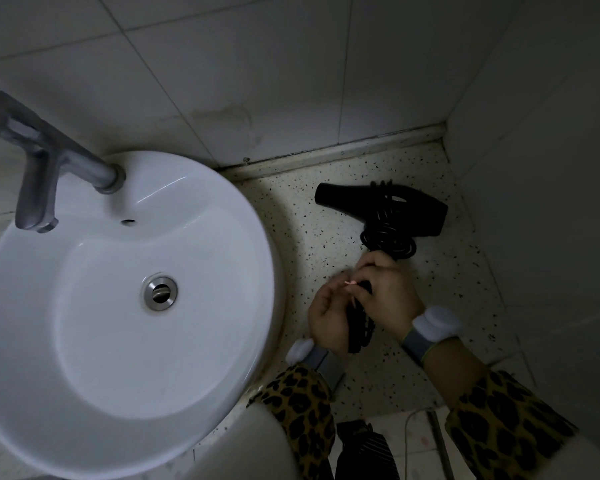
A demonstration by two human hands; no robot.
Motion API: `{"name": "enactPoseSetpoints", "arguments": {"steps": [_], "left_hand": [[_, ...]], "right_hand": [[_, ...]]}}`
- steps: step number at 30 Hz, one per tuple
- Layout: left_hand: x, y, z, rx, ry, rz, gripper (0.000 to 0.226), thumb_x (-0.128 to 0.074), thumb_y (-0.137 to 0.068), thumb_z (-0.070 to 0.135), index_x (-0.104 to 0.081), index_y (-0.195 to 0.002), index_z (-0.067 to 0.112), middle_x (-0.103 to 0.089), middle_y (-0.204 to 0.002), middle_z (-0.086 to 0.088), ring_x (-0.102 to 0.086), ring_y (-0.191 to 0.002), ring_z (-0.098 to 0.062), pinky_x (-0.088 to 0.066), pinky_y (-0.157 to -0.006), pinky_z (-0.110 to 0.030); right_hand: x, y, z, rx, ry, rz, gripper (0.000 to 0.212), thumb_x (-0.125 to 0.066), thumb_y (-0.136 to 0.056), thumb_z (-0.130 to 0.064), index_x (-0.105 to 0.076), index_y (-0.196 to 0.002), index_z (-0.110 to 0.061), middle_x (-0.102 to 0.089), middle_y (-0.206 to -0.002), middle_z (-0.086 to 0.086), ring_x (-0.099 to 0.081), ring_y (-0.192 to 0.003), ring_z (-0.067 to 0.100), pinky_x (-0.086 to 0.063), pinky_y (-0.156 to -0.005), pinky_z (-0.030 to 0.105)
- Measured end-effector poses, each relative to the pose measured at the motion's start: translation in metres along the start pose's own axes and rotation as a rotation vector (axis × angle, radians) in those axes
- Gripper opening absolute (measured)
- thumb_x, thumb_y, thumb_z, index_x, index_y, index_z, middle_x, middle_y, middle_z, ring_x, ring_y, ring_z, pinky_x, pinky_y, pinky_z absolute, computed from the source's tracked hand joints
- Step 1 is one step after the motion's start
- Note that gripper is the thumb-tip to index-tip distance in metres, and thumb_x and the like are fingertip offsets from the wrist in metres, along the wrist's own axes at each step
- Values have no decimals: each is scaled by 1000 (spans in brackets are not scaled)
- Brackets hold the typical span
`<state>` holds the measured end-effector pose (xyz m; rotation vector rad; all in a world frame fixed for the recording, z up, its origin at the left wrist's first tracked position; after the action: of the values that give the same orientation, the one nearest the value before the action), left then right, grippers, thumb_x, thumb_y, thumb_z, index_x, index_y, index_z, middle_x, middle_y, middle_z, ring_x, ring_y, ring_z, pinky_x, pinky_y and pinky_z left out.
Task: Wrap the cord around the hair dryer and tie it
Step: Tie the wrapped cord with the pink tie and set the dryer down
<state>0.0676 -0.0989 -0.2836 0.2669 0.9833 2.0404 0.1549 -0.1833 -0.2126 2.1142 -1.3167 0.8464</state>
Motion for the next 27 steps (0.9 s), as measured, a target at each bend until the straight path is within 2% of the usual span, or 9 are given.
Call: {"name": "enactPoseSetpoints", "arguments": {"steps": [4, 8, 12, 15, 17, 20, 24, 25, 27], "left_hand": [[2, -6, -9, 113, 35, 3, 20, -56, -98, 14, -70, -102, 0, -71, -97, -24, -67, -91, -38, -52, -89, -56], [2, -10, -14, 227, 25, 11, 20, -58, -96, 12, -69, -107, -1, -73, -101, -23, -69, -96, -39, -55, -88, -56], [0, -16, -12, 200, -53, 108, 17, -57, -96, 11, -72, -94, 2, -74, -90, -19, -70, -81, -30, -59, -82, -48], [1, -22, -12, 202, -56, 197, 23, -56, -97, 12, -69, -78, 11, -71, -67, -5, -67, -65, -20, -60, -67, -28], [2, -25, -11, 209, -53, 234, 28, -54, -98, 12, -66, -73, 7, -67, -56, -4, -62, -50, -17, -54, -54, -19], [1, -28, -6, 204, -73, 294, 31, -50, -99, 15, -67, -79, 1, -66, -72, -15, -61, -62, -23, -56, -68, -31], [-4, -31, 3, 158, -26, 358, 27, -48, -99, 10, -68, -91, -7, -63, -81, -17, -60, -72, -26, -57, -78, -39], [-5, -32, 4, 146, 8, 372, 26, -48, -99, 7, -67, -95, -10, -62, -81, -18, -58, -71, -26, -56, -77, -39], [-6, -34, 5, 131, 48, 387, 23, -48, -99, 5, -66, -96, -9, -60, -73, -16, -56, -62, -24, -54, -65, -31]], "right_hand": [[-1, 3, 3, 1, -2, 18, 8, -74, -75, -2, -71, -77, 5, -61, -102, 16, -61, -89, 27, -51, -77, 29], [-4, 6, 8, -2, 11, 27, 8, -75, -73, -2, -71, -74, 4, -60, -106, 18, -60, -95, 26, -47, -80, 24], [-8, 7, 7, 2, 66, 46, 10, -74, -69, -2, -66, -65, 4, -60, -97, 16, -57, -90, 31, -53, -74, 36], [-8, 8, 6, 18, 177, 76, 15, -76, -65, -10, -65, -57, -5, -61, -84, 9, -55, -82, 28, -49, -64, 34], [-8, 11, 7, 18, 195, 91, 17, -75, -67, -15, -64, -57, -7, -61, -81, 7, -54, -79, 27, -46, -64, 33], [-10, 16, 16, -25, 177, 85, 11, -72, -64, -11, -64, -59, -6, -60, -81, 10, -55, -79, 30, -48, -63, 35], [-13, 26, 27, -54, 132, 78, 11, -75, -64, -9, -66, -63, -4, -58, -80, 14, -56, -76, 33, -49, -63, 40], [-13, 30, 29, -62, 113, 82, 12, -76, -65, -9, -65, -63, -4, -57, -80, 15, -55, -74, 33, -49, -62, 40], [-13, 33, 34, -84, 96, 93, 14, -76, -67, -10, -64, -63, -4, -56, -80, 15, -54, -70, 32, -49, -59, 40]]}}
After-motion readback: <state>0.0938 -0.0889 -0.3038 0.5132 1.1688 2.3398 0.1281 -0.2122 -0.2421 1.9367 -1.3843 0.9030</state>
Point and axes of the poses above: each hand's wrist, its own y-axis away from the middle knuckle, its own x-axis out of the back of the hand, z = x × y, the point moved 9 cm from there along -y, towards the middle knuckle
